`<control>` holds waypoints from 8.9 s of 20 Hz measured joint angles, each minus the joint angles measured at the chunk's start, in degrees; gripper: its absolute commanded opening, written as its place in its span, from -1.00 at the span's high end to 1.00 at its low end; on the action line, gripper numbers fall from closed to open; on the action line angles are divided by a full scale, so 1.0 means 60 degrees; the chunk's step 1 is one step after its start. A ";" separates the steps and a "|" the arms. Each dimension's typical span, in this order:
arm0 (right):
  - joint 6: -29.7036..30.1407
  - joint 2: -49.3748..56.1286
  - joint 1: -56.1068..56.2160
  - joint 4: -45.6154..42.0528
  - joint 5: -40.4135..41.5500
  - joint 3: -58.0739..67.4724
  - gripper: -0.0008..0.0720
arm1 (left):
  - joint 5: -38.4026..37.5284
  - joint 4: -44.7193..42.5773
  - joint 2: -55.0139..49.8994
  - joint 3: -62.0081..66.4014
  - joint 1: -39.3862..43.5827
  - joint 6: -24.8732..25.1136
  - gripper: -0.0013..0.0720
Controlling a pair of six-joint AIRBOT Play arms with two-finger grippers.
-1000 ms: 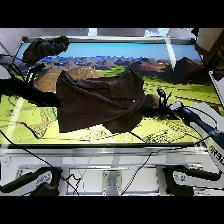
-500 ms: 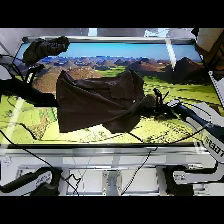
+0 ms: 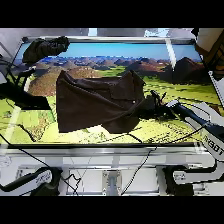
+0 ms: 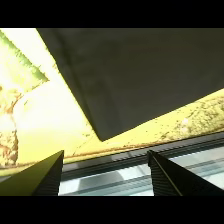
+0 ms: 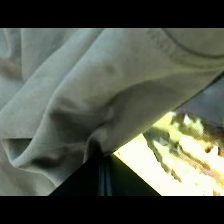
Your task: Fold the shirts.
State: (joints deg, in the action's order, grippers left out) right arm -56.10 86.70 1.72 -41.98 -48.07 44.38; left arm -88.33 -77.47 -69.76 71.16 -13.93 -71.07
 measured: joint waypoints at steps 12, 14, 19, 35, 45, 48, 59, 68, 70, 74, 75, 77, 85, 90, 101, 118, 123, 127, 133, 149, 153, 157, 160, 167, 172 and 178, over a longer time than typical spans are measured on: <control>0.0109 0.0000 0.0004 0.0015 0.0073 0.0000 0.91 | 0.1861 0.2233 -0.0106 -0.4360 -0.1443 -0.0324 -0.72; 0.0109 0.0000 0.0004 0.0073 0.0076 0.0000 0.91 | 0.2095 0.2412 -0.0259 -0.4666 -0.1453 -0.0306 -0.72; 0.0113 0.0011 0.0004 0.0321 0.0073 0.0000 0.91 | 0.2619 0.2495 -0.0914 -0.4947 -0.1464 -0.0335 -0.72; 0.0229 0.0000 0.0004 0.0372 -0.0474 0.0437 0.92 | 0.4564 0.5089 -0.1257 -0.4980 -0.0667 0.0936 0.94; -0.0477 -0.1668 -0.1734 -0.0889 -0.1854 0.3614 0.93 | 0.2517 1.0604 -0.0758 0.1362 -0.1078 0.2521 0.94; -0.0718 -0.2342 -0.2754 -0.1290 -0.2277 0.4244 0.93 | 0.2328 0.9974 -0.0707 0.3180 -0.1435 0.1778 0.94; -0.0688 -0.5224 -0.3738 -0.2335 -0.3111 0.7144 0.93 | 0.0896 0.9318 -0.0062 0.6921 -0.1395 0.0219 0.95; -0.1825 -0.7927 -0.3759 -0.5439 -0.5523 0.9358 0.94 | 0.0215 0.6798 0.2565 0.7945 -0.0331 -0.1603 0.95; -0.2138 -0.8171 -0.3759 -0.5679 -0.5774 0.9548 0.94 | 0.0131 0.6320 0.2849 0.7970 -0.0193 -0.1883 0.95; -0.2532 -0.7730 -0.3759 -0.6003 -0.5989 0.9704 0.94 | 0.0189 0.4914 0.2492 0.7945 -0.0084 -0.2124 0.95; -0.2608 -0.7424 -0.3759 -0.6003 -0.6029 0.9726 0.93 | 0.0215 0.4692 0.2215 0.7839 -0.0073 -0.2135 0.95; -0.2758 -0.6561 -0.3759 -0.5869 -0.6145 0.9745 0.93 | 0.0211 0.4397 0.1541 0.7442 -0.0055 -0.2164 0.94; -0.2911 -0.1541 -0.3366 -0.3493 -0.6189 0.9759 0.92 | 0.0135 0.4087 -0.2113 0.5676 -0.0044 -0.1636 0.93; -0.2328 0.1002 -0.2255 -0.3100 -0.4794 0.9759 0.58 | 0.1122 0.4120 -0.3923 0.5461 -0.0044 -0.1035 0.41; -0.2055 0.1829 -0.1559 -0.3931 -0.4178 0.9788 0.44 | 0.1246 0.4320 -0.4648 0.5431 -0.0044 -0.0160 -0.35; -0.1953 -0.3636 -0.3151 -0.4535 -0.7756 0.6313 0.40 | -0.0790 0.9253 -0.4663 0.5431 0.0073 0.1559 0.10; -0.2280 -0.4087 -0.3238 -0.4452 -0.6448 0.2954 -0.12 | -0.0903 0.9369 -0.4663 0.5431 0.0073 0.1588 0.10; -0.2382 -0.4080 -0.3206 -0.3355 -0.4091 0.0514 -0.11 | -0.0962 0.9398 -0.4663 0.5431 0.0076 0.1596 0.10; -0.2601 -0.3104 -0.2397 -0.2204 -0.1563 -0.0827 0.08 | -0.0973 0.9409 -0.4663 0.5431 0.0076 0.1592 0.10; -0.2656 -0.0765 -0.1417 0.0018 0.0965 -0.0947 0.62 | -0.1260 0.9413 -0.4663 0.5431 0.0076 0.1512 0.10; -0.2269 -0.0481 -0.1005 0.0193 0.1071 -0.0761 0.92 | -0.1308 0.9409 -0.4663 0.5431 0.0076 0.1428 0.10; -0.1774 -0.0401 -0.0874 -0.0550 0.0627 -0.0200 0.92 | -0.1537 0.8859 -0.4663 0.5431 0.0076 0.1421 0.64; -0.1588 -0.0543 -0.0856 -0.1133 0.0401 0.0408 0.92 | -0.1614 0.7012 -0.4663 0.5413 0.0080 0.1202 0.27; -0.1424 -0.0925 -0.0856 -0.1355 0.0062 0.1359 0.92 | -0.1832 0.3563 -0.4670 0.3676 0.0044 -0.0106 -0.32; -0.1395 -0.0954 -0.0856 -0.1537 -0.0066 0.1479 0.92 | -0.1723 0.3045 -0.4670 0.0882 0.0055 -0.0266 -0.32; -0.1395 -0.0965 -0.0856 -0.1603 -0.0117 0.1508 0.92 | -0.1100 0.3089 -0.4670 -0.0823 0.0073 -0.0135 -0.29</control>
State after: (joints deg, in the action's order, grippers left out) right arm -64.47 80.90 -3.42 -51.59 -48.77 53.43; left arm -94.94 -58.94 -97.78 66.22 -13.50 -71.88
